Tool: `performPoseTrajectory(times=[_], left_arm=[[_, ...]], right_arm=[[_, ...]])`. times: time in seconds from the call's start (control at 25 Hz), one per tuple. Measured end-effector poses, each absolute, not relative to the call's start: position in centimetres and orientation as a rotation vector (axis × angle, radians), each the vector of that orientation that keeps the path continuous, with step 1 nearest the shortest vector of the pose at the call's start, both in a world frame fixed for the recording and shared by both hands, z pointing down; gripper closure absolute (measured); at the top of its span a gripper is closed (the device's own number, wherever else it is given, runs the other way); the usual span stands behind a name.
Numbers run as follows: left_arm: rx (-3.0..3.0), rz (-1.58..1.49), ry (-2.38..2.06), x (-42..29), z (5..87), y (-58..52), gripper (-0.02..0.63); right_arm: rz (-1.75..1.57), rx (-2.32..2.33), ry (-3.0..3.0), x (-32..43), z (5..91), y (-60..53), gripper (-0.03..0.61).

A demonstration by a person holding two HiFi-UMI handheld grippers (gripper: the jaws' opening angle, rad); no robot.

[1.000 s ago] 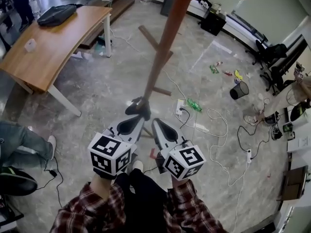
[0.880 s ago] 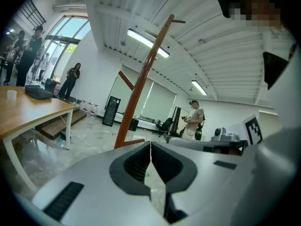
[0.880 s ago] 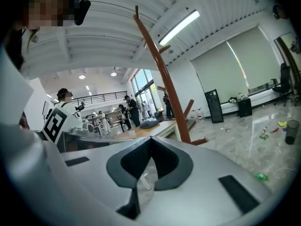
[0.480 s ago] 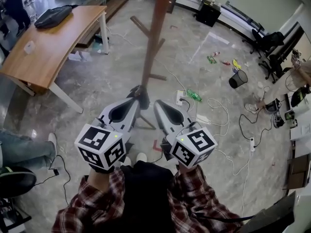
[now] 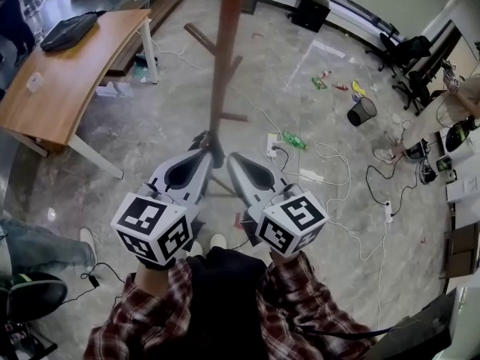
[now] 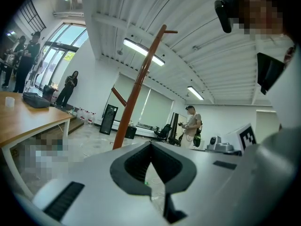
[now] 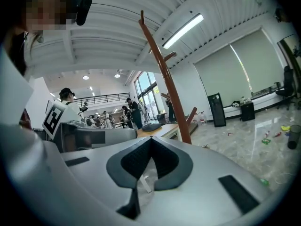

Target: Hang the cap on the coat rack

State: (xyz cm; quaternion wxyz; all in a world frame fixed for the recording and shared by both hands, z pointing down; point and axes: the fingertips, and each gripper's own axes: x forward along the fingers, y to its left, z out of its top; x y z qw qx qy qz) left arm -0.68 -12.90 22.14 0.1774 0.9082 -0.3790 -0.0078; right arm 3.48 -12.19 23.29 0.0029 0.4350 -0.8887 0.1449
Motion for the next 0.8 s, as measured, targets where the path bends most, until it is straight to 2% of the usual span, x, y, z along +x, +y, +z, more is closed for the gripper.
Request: performPoseTrajectory(times=[0.52, 0.8], left_arm=[[2.52, -0.048, -1.089, -1.3, 22.0, -12.9, 0.603], [2.487, -0.022, -1.131, -3.5, 22.1, -12.9, 0.603]], right_arm=[[0.47, 1.383, -2.771, 4.2, 22.8, -12.6, 0.568], [0.49, 1.337, -2.79, 2.0, 22.7, -13.2, 0.568]])
